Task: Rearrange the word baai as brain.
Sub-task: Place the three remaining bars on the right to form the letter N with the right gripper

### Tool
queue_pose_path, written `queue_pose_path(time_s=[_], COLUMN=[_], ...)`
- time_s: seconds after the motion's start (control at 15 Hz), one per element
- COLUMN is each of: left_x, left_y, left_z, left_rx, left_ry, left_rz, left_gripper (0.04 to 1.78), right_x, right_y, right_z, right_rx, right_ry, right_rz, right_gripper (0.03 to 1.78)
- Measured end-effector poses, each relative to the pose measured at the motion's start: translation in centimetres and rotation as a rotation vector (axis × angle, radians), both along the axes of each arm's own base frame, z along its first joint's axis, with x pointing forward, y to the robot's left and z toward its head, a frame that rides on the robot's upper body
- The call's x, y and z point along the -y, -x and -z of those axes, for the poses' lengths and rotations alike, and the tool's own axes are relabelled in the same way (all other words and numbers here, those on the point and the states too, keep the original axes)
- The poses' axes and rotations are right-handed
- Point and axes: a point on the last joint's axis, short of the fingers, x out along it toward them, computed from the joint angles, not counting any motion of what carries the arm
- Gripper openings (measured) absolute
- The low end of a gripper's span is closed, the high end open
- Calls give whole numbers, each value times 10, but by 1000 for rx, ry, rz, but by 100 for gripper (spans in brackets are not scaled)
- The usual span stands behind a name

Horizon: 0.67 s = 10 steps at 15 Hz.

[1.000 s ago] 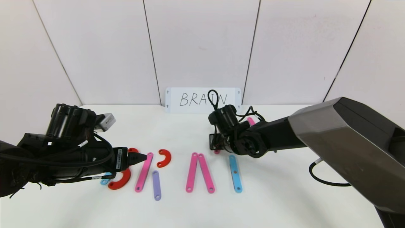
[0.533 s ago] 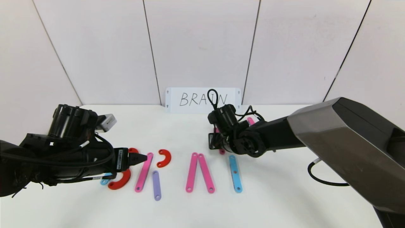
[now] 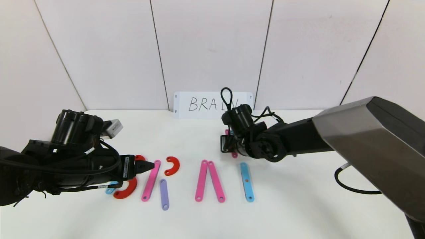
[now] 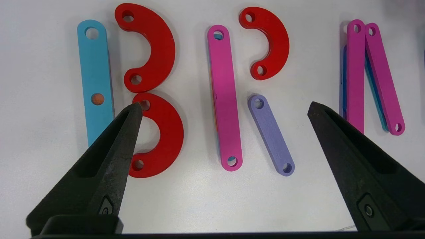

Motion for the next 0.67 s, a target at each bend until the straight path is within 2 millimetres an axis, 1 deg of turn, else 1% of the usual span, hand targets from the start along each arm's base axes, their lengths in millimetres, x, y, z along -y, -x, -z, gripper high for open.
queue_pose_path(time_s=[0.27, 0.4, 0.53, 0.67], left_x=[0, 0, 0, 0], left_y=[0, 0, 0, 0], left_z=[1, 1, 1, 1], left_rx=[-1, -2, -3, -4], left_ry=[-2, -2, -2, -2], left_rz=[2, 1, 2, 1], left_gripper=[174, 174, 174, 174], right_x=[15, 28, 44, 58], right_y=[15, 26, 40, 56], right_z=[-33, -46, -48, -44], right_rx=[37, 42, 24, -7], right_ry=[-20, -14, 9, 33], right_rz=[-16, -7, 9, 24], right_gripper=[27, 27, 27, 27])
